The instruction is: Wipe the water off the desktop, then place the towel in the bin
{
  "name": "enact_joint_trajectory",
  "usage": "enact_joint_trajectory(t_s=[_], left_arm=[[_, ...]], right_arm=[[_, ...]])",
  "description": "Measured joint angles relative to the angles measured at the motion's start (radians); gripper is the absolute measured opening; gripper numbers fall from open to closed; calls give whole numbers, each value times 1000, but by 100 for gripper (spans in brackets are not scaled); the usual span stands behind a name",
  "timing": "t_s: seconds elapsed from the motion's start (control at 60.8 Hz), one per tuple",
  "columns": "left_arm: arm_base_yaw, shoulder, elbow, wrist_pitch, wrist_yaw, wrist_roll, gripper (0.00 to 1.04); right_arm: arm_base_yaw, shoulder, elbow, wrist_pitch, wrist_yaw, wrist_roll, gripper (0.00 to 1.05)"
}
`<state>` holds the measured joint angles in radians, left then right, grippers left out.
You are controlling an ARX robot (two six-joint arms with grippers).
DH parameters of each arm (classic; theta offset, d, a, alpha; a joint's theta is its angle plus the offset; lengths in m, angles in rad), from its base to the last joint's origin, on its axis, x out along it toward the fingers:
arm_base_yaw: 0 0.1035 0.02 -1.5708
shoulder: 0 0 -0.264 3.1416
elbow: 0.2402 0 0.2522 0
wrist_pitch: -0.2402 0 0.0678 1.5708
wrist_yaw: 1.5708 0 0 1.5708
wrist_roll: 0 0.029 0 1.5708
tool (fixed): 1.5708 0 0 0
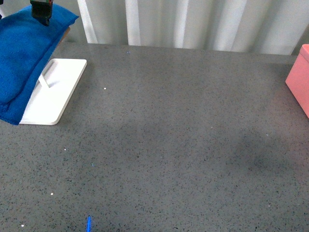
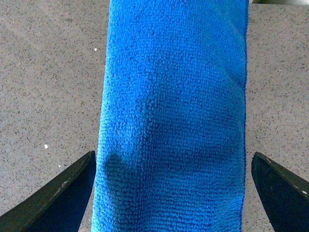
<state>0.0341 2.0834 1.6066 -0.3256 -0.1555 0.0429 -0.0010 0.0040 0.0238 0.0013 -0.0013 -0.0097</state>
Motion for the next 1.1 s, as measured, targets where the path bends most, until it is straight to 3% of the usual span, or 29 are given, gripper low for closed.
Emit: enact_joint_trajectory(t_s=[0.329,0.872,0.97,1.102], left_arm=[[-14,6,-61,74,-32,70,98],[-11,5,-66,78,-37,87,14],[-9,2,-66,77,-37,87,5],[-2,-3,-66,77,-42,97,5]], right_arm=[[0,0,0,0,0,0,98],[0,0,0,0,0,0,98],[0,0,0,0,0,0,98],[0,0,0,0,0,0,98]])
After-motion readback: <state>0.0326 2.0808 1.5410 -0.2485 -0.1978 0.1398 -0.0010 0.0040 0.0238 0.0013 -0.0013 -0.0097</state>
